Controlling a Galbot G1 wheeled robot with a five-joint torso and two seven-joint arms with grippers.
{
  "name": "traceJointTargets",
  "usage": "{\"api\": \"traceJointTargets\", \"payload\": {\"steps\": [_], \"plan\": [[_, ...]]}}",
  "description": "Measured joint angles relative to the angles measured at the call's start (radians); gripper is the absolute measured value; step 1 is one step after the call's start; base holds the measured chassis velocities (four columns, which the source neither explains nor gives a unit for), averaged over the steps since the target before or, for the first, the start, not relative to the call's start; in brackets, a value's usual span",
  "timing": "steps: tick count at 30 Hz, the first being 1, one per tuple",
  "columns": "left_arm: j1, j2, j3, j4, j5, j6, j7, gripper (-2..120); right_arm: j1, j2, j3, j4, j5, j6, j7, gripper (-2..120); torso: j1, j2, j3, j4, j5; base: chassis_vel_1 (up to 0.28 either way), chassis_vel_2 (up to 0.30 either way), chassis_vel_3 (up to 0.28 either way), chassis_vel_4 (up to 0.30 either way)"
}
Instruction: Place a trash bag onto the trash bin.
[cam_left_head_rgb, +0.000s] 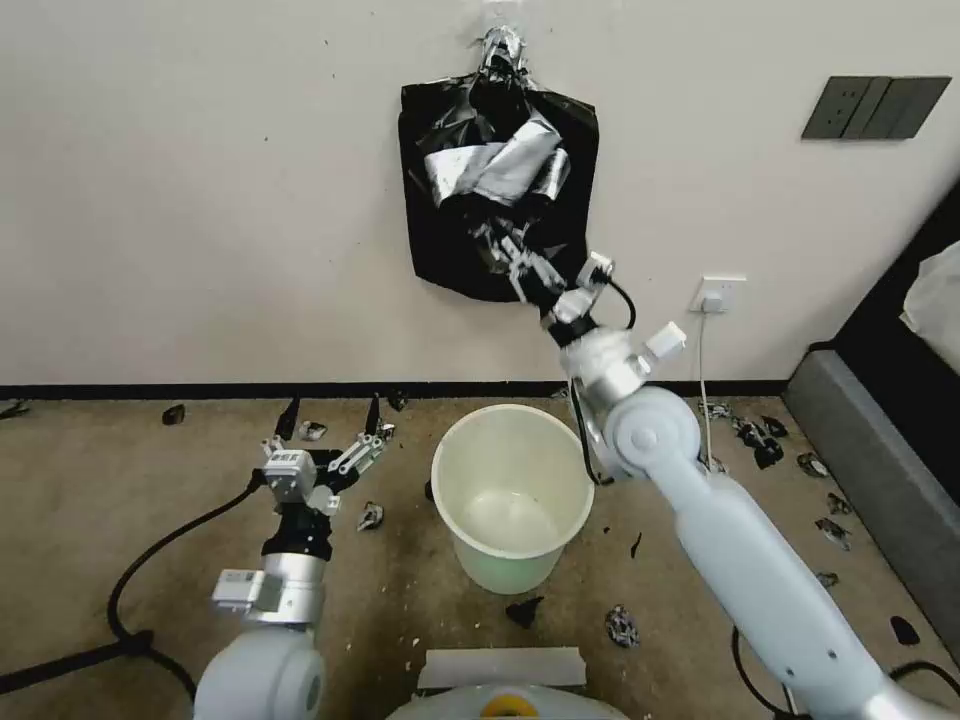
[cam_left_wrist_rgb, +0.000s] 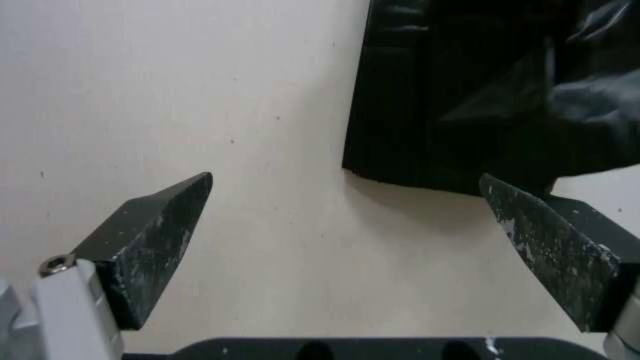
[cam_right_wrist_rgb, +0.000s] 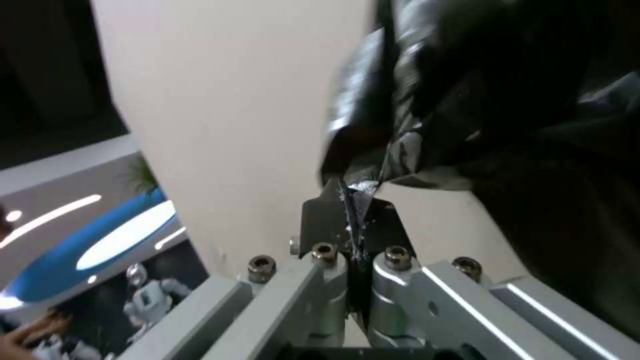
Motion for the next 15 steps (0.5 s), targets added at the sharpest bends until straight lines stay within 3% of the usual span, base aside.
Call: {"api": "traceJointTargets", "payload": {"steps": [15], "plan": [[0.011,-0.007,0.009,-0.026,0.000,0.000,0.000,100,-0.160,-0.054,0.025,0.117,-0.115,0.014,-0.141,0,0.000,0.000,0.000,0.0000,0.0000,0.000,0.000,0.000,0.000]]}}
